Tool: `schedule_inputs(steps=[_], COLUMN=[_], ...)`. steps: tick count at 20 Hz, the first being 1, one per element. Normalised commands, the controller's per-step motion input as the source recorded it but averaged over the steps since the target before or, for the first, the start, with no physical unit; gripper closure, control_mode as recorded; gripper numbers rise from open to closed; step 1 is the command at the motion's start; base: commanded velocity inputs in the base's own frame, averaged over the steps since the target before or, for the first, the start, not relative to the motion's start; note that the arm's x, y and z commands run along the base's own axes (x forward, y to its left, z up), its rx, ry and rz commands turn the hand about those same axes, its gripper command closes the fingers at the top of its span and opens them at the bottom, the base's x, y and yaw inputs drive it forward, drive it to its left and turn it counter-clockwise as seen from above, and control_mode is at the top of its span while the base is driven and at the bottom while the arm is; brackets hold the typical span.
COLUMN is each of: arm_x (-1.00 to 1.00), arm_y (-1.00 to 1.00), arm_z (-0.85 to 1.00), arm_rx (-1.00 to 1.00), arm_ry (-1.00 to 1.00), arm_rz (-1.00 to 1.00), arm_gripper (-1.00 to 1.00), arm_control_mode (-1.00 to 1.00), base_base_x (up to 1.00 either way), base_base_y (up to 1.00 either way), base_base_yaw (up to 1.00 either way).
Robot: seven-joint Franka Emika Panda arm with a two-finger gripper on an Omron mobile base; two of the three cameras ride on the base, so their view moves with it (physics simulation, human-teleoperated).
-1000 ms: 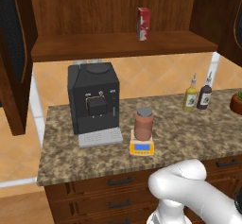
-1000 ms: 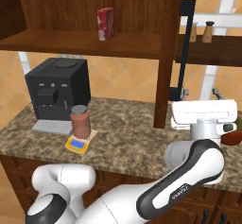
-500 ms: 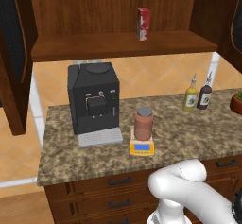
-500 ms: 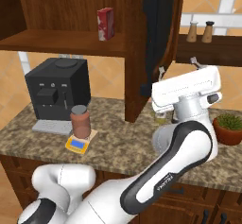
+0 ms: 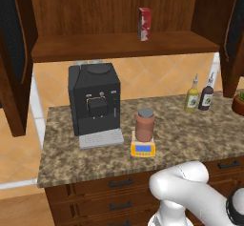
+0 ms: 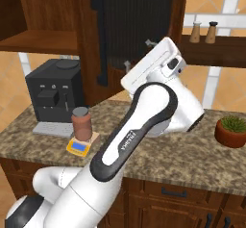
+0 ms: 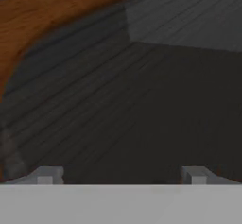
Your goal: Pick the honey bottle and place it on the digital scale for weighing, and close the cabinet.
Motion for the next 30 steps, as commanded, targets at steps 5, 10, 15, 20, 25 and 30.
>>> schedule_inputs(steps=[5,10,15,20,25,30], arm_x=[0.9,0.94,0.8,0.9,0.78,0.78], arm_y=[1.0,1.0,1.0,0.79,0.19,0.09], arm_z=[0.0,-0.14,-0.12,-0.17,-0.07,-0.21], arm_rx=[-0.41,-0.3,-0.2,-0.15,-0.06,-0.04], arm_ry=[0.2,0.03,0.0,0.0,0.03,0.04], arm_rz=[-0.24,-0.31,-0.25,-0.2,-0.07,-0.04], arm_gripper=[-1.0,-1.0,-1.0,-1.0,-1.0,-1.0], arm_control_mode=[-1.0,-1.0,-1.0,-1.0,-1.0,-1.0], base_base_x=[0.0,0.0,0.0,0.0,0.0,0.0], base_base_y=[0.0,0.0,0.0,0.0,0.0,0.0], base_base_yaw=[0.0,0.0,0.0,0.0,0.0,0.0])
